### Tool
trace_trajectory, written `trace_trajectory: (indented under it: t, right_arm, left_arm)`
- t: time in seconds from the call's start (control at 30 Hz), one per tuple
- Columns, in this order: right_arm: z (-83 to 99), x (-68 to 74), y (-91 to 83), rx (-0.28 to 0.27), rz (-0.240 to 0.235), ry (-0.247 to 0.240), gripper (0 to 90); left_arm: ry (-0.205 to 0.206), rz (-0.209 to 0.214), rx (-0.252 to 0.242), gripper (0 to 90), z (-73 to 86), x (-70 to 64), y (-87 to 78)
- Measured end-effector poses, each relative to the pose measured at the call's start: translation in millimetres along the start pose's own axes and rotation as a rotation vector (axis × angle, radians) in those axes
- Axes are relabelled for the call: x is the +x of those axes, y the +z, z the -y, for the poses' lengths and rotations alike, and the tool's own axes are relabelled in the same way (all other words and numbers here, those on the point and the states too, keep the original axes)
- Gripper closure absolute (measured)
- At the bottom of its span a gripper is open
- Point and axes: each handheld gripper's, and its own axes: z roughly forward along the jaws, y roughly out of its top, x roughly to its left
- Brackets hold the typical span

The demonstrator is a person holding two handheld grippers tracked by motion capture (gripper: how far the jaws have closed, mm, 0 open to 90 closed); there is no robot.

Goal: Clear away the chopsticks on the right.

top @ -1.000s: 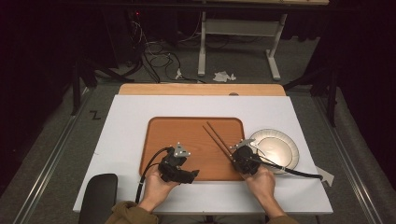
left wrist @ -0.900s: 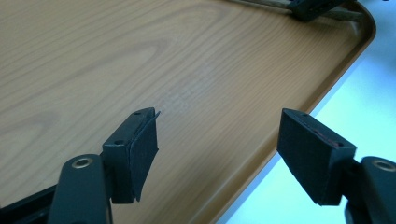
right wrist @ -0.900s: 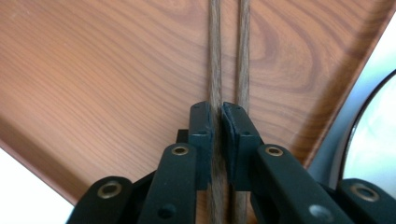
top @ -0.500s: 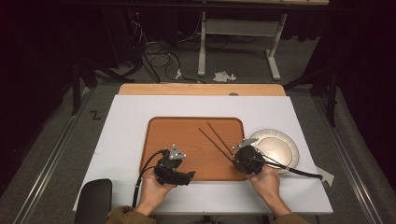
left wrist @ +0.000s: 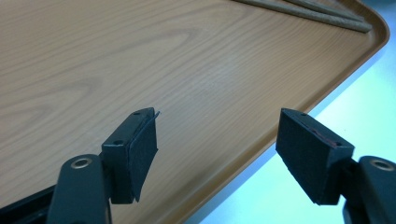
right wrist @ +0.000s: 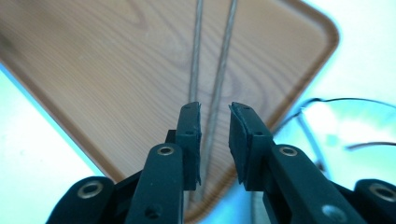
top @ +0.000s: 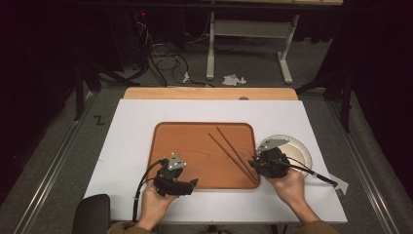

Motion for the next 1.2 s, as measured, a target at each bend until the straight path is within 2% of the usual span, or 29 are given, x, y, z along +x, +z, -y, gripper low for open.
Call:
trace_trajectory:
  t: [0.17,0.4,0.53,0.6,0.7,0.87,1.0,1.2]
  right_arm:
    - [7.6,-15.5,-19.9,-0.058,-0.016,0.023,71.9]
    - [14.0,-30.3,-36.7,-0.118,-0.014,0.061,68.7]
    - [22.6,-36.9,-41.5,-0.152,-0.032,0.083,67.4]
    - [28.0,-36.3,-41.7,-0.157,-0.040,0.098,66.9]
    - [34.7,-31.6,-41.1,-0.152,-0.042,0.095,66.3]
    - [46.5,-22.2,-38.1,-0.143,-0.038,0.076,63.3]
    - [56.2,-13.9,-33.3,-0.135,-0.061,0.063,61.9]
    - [64.4,-4.4,-29.5,-0.111,-0.063,0.025,60.1]
  left_arm:
    - [-0.017,-0.015,-0.020,29.4,3.4,0.5,-5.5]
    - [-0.030,-0.027,-0.032,29.4,6.5,1.9,-10.4]
    - [-0.033,-0.025,-0.037,29.4,6.2,2.7,-11.3]
    - [-0.028,-0.025,-0.034,29.4,5.7,2.4,-10.5]
    - [-0.021,-0.019,-0.035,29.4,3.4,2.0,-9.1]
    - [-0.005,-0.001,-0.024,29.4,-0.5,1.1,-3.6]
    - [0.007,0.016,-0.023,29.4,-5.0,0.6,0.6]
    - [0.031,0.035,-0.010,29.3,-10.2,-1.8,7.9]
